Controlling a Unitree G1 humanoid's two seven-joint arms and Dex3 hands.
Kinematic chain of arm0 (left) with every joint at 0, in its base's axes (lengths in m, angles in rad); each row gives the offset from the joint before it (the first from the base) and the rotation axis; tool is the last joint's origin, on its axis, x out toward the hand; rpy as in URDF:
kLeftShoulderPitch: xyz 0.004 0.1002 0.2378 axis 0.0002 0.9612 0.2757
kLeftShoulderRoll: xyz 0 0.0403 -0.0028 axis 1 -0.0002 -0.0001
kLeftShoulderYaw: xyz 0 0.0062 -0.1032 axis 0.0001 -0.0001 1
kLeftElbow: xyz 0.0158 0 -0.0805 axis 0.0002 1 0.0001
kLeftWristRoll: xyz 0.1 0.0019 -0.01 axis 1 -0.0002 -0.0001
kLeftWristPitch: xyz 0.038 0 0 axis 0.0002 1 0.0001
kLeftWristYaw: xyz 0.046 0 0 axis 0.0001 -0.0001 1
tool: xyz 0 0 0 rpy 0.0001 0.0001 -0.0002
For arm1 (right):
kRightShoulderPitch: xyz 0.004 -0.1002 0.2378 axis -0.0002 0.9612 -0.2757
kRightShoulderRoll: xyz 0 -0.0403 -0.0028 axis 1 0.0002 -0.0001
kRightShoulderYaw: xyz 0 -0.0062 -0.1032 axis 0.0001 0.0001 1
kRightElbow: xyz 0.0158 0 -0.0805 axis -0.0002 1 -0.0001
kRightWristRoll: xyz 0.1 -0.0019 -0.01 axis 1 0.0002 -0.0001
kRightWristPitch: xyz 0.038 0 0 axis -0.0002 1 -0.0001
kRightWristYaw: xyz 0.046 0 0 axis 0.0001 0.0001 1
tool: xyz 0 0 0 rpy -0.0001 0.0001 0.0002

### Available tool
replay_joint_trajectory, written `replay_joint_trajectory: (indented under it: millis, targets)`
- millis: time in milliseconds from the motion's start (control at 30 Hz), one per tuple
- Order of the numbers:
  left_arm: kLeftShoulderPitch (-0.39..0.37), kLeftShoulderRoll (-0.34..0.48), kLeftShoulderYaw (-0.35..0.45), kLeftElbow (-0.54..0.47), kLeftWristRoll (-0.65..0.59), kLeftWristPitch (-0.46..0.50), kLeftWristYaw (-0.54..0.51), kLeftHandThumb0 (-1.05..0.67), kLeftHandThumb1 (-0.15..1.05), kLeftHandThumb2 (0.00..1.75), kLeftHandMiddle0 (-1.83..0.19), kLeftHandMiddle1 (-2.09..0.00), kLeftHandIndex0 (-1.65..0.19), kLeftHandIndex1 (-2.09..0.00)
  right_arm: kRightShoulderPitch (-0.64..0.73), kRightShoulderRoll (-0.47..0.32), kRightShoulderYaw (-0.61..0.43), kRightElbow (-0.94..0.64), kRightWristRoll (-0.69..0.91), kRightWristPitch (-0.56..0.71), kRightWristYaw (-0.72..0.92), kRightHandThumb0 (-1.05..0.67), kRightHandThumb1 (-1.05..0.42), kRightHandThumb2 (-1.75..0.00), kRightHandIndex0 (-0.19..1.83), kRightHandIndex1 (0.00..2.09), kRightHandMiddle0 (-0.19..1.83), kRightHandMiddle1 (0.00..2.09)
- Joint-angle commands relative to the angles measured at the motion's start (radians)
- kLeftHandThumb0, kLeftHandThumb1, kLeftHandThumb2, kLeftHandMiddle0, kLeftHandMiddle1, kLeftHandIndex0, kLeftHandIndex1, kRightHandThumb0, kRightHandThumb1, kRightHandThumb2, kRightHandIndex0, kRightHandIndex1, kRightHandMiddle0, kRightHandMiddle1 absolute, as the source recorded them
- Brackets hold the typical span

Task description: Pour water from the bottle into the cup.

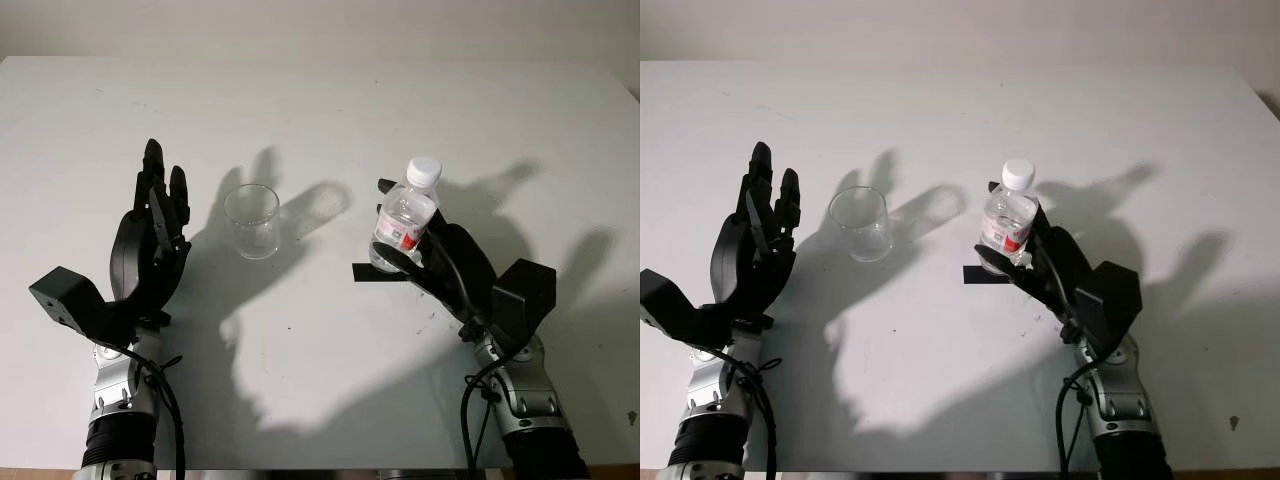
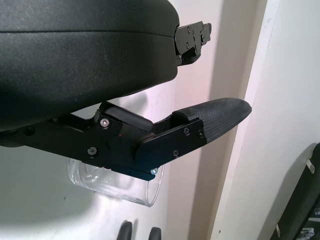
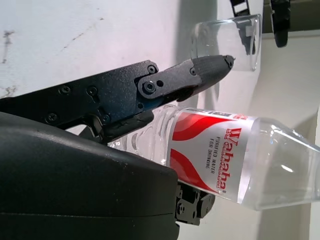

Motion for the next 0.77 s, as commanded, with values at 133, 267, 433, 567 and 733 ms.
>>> replay_joint_trajectory:
  millis: [133, 267, 433, 567, 733]
  targets:
    - [0.015, -0.009, 0.000, 0.026, -0.001, -0.020, -0.004, -0.75, 1.05, 0.80, 0.19, 0.00, 0.19, 0.00, 0.002, -0.002, -0.009, 0.042, -0.036, -0.090, -0.059, -0.99, -1.00, -0.06, -0.19, 0.00, -0.19, 0.00]
    - [0.016, -0.011, 0.000, 0.025, -0.003, -0.018, -0.002, -0.75, 1.05, 0.80, 0.19, 0.00, 0.19, 0.00, -0.016, 0.025, -0.036, 0.065, 0.006, -0.133, -0.091, -0.99, -1.02, -0.06, -0.19, 0.00, -0.19, 0.00]
    - [0.016, -0.007, -0.001, 0.027, 0.000, -0.022, -0.004, -0.75, 1.05, 0.81, 0.19, 0.00, 0.19, 0.00, -0.033, 0.036, -0.058, 0.070, 0.021, -0.157, -0.133, -1.01, -1.02, -0.06, -0.19, 0.00, -0.19, 0.00]
    - [0.011, -0.007, 0.002, 0.037, -0.005, -0.028, -0.011, -0.75, 1.05, 0.81, 0.19, 0.00, 0.19, 0.00, -0.044, 0.041, -0.067, 0.071, 0.027, -0.150, -0.158, -1.02, -1.02, -0.05, -0.19, 0.00, -0.19, 0.00]
    - [0.014, -0.006, 0.005, 0.036, -0.009, -0.026, -0.011, -0.75, 1.05, 0.80, 0.19, 0.00, 0.19, 0.00, -0.042, 0.039, -0.062, 0.070, 0.046, -0.160, -0.139, -0.99, -1.00, -0.05, -0.19, 0.00, -0.19, 0.00]
